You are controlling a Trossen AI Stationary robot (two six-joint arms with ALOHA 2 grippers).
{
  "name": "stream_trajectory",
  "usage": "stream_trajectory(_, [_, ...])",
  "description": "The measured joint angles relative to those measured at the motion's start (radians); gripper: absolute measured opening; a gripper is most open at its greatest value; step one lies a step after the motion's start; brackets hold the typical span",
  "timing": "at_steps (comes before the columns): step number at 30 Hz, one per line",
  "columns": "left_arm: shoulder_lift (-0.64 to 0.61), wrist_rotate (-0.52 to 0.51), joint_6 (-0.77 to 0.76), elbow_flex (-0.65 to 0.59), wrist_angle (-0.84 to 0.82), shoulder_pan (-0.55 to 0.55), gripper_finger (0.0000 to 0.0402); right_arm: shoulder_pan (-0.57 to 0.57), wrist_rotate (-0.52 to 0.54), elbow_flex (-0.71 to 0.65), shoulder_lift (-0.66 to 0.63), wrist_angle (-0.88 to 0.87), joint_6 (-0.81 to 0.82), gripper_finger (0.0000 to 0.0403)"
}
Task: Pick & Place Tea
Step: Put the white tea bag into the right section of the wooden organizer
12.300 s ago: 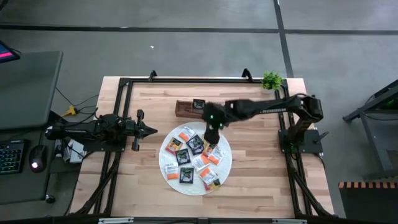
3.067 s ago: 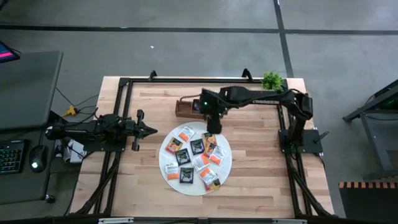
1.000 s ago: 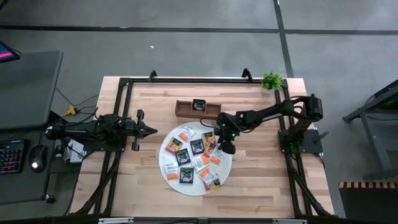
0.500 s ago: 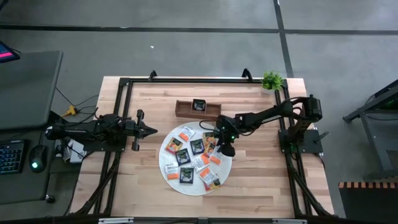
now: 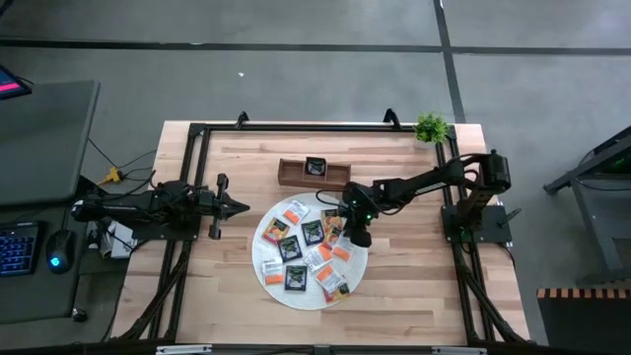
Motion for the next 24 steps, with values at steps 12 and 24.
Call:
stream_trajectory(12, [0.0, 0.0, 0.0, 0.0, 0.0, 0.0, 0.0, 0.0, -0.005, 0.0, 0.0, 0.005, 0.003, 0.0006])
stream_trajectory(24, [0.0, 0.0, 0.0, 0.0, 0.0, 0.0, 0.0, 0.003, 0.046, 0.0, -0.097, -0.033, 0.053, 0.0001])
